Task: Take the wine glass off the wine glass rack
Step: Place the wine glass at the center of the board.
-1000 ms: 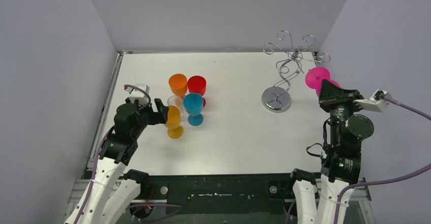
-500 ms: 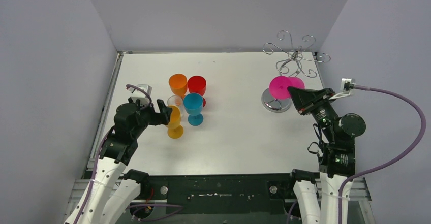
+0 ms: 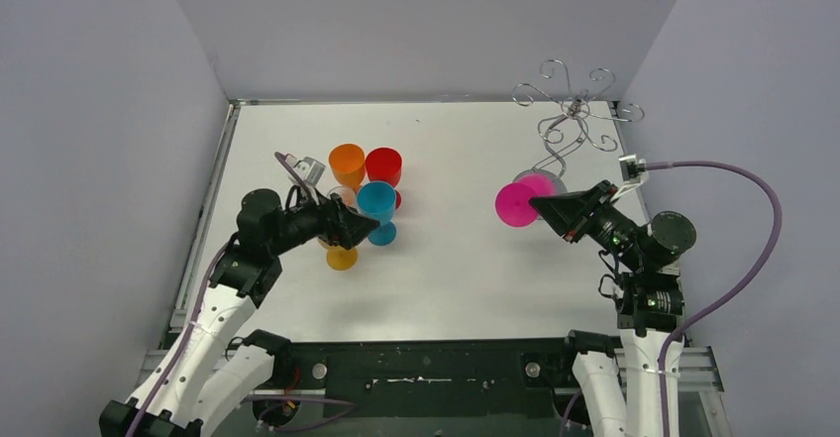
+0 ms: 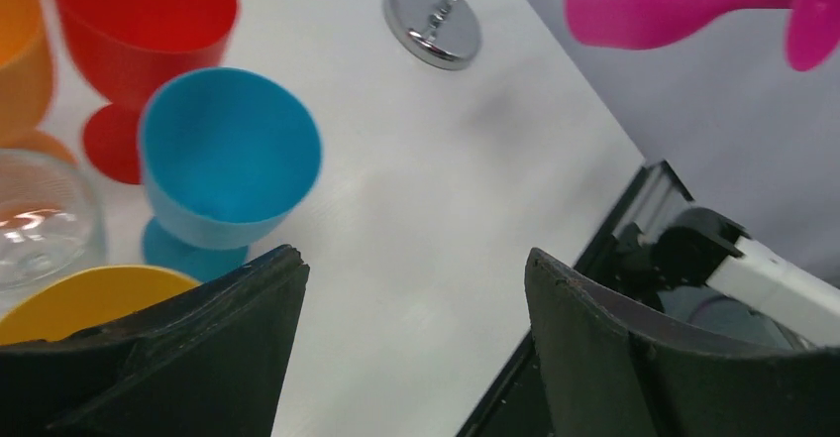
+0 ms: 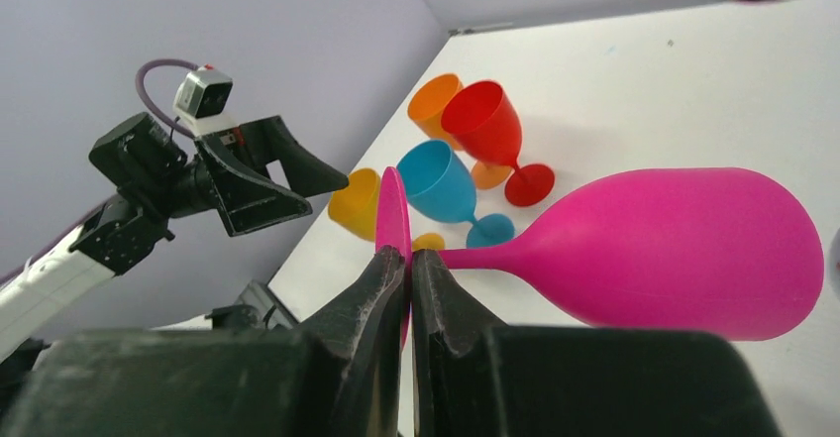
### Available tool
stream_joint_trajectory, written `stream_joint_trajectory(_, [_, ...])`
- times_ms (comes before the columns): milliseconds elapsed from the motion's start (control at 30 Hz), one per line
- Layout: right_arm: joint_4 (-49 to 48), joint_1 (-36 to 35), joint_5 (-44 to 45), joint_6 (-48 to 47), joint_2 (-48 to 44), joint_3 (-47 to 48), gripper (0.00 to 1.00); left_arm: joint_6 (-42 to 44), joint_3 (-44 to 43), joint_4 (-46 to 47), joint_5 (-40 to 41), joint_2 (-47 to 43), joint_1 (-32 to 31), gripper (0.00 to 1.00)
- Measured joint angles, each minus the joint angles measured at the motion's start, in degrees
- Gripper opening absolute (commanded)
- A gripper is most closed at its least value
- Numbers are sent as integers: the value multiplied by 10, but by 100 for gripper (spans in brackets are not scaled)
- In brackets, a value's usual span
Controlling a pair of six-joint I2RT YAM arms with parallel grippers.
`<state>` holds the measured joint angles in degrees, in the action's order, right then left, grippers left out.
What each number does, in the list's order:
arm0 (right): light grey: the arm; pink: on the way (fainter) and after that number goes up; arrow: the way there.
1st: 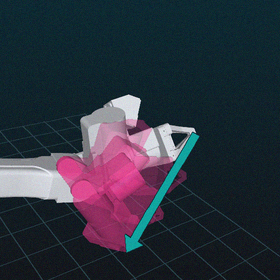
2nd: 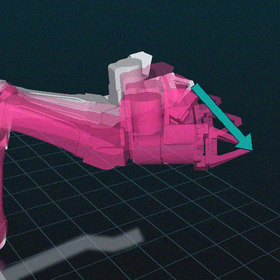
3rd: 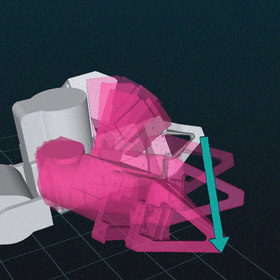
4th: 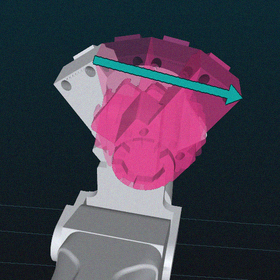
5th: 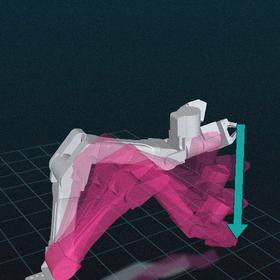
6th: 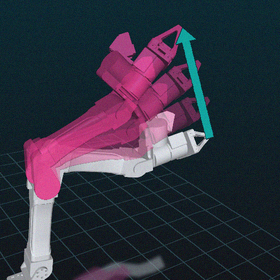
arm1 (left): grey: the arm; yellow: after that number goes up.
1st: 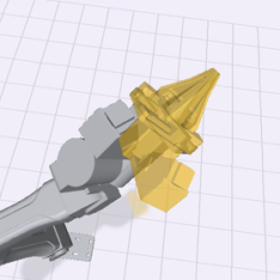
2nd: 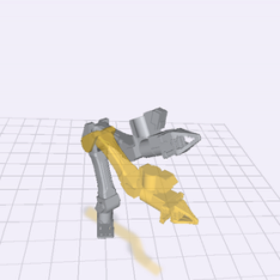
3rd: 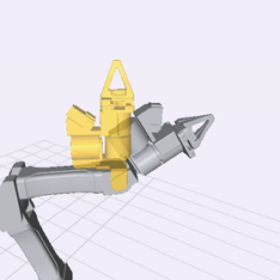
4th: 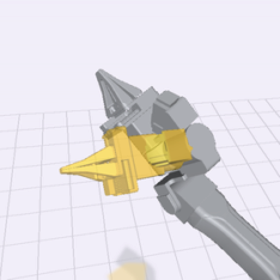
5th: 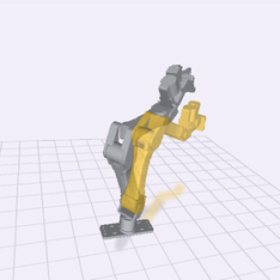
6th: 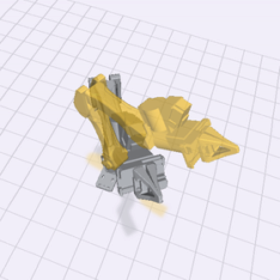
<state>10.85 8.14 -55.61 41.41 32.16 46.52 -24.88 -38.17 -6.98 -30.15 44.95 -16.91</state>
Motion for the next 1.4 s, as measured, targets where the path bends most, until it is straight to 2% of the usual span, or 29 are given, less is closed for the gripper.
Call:
stream_joint_trajectory(200, [43, -32, -25, -29, 36, -7, 0, -26, -6, 34, -29, 25, -116, 78])
stream_joint_trajectory(300, [50, -82, -19, -33, 54, -8, 0, -35, -12, 51, -23, 50, -177, 75])
stream_joint_trajectory(367, [47, -140, 3, -33, 63, -16, 0, -44, -12, 63, -16, 64, -202, 69])
stream_joint_trajectory(467, [33, -241, 43, -28, 72, -32, 0, -62, -12, 85, -6, 75, -231, 66])
stream_joint_trajectory(667, [-14, -428, 131, -29, 127, -41, 0, -92, -12, 132, -8, 69, -243, 57])
stream_joint_trajectory(733, [-31, -466, 154, -32, 152, -41, 0, -99, -11, 135, -12, 61, -244, 48])
stream_joint_trajectory(833, [-70, -491, 167, -32, 185, -42, 0, -108, -2, 140, -16, 42, -244, 38])
stream_joint_trajectory(1067, [-112, -501, 177, -33, 210, -43, 0, -98, 14, 119, -16, 8, -244, 30])
stream_joint_trajectory(1233, [-148, -503, 158, -29, 223, -49, 0, -78, 14, 97, -19, 8, -243, 12])
stream_joint_trajectory(1300, [-156, -504, 153, -28, 224, -52, 0, -75, 14, 95, -24, 14, -243, 0])
stream_joint_trajectory(1333, [-156, -505, 153, -29, 225, -52, 0, -75, 14, 95, -31, 19, -243, 0])
stream_joint_trajectory(1400, [-155, -505, 153, -33, 225, -56, 13, -74, 14, 97, -38, 23, -243, 0])
